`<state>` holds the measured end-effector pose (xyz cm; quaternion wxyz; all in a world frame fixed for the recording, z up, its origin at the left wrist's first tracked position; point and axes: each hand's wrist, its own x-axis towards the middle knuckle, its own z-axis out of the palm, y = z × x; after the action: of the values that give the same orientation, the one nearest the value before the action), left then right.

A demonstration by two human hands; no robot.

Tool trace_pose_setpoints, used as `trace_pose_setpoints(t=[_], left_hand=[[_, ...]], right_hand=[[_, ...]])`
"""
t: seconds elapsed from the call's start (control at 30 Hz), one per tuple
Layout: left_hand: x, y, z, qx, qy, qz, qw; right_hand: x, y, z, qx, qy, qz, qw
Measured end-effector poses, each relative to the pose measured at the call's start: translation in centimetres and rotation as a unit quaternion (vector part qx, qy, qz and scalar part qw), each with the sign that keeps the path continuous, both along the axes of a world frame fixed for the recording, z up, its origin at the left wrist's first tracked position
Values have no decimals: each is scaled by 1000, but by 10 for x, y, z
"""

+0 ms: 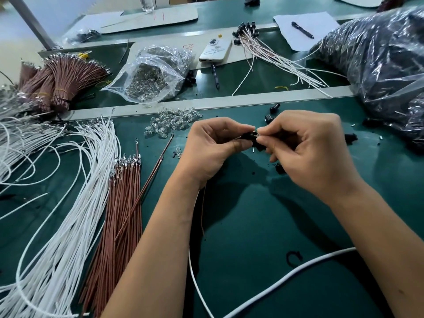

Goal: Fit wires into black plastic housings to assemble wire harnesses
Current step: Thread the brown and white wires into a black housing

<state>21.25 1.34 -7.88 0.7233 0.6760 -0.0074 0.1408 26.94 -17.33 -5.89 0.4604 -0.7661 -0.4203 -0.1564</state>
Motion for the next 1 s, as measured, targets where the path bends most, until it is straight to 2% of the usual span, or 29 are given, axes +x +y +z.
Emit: trace_pose_setpoints(t=[0.13, 0.47, 0.57, 0.73, 0.87, 1.0], left_hand=[[-1, -2, 2, 22, 8, -10, 1000], [-3, -5, 3, 60, 16, -14, 998], [-3, -6, 3, 71, 10, -8, 997], [-3, -5, 3, 44, -4, 7, 999], [-3, -8, 5, 23, -6, 9, 1000], [-3, -12, 7, 5, -7, 9, 1000]], right_hand=[[2, -1, -3, -9, 1, 7, 1000], [10, -5, -11, -23, 102, 49, 993], [10, -4, -15, 1, 156, 51, 986], [6, 4, -12, 96, 252, 82, 959], [5, 3, -4, 162, 356, 103, 914], [4, 2, -2, 198, 422, 90, 880]])
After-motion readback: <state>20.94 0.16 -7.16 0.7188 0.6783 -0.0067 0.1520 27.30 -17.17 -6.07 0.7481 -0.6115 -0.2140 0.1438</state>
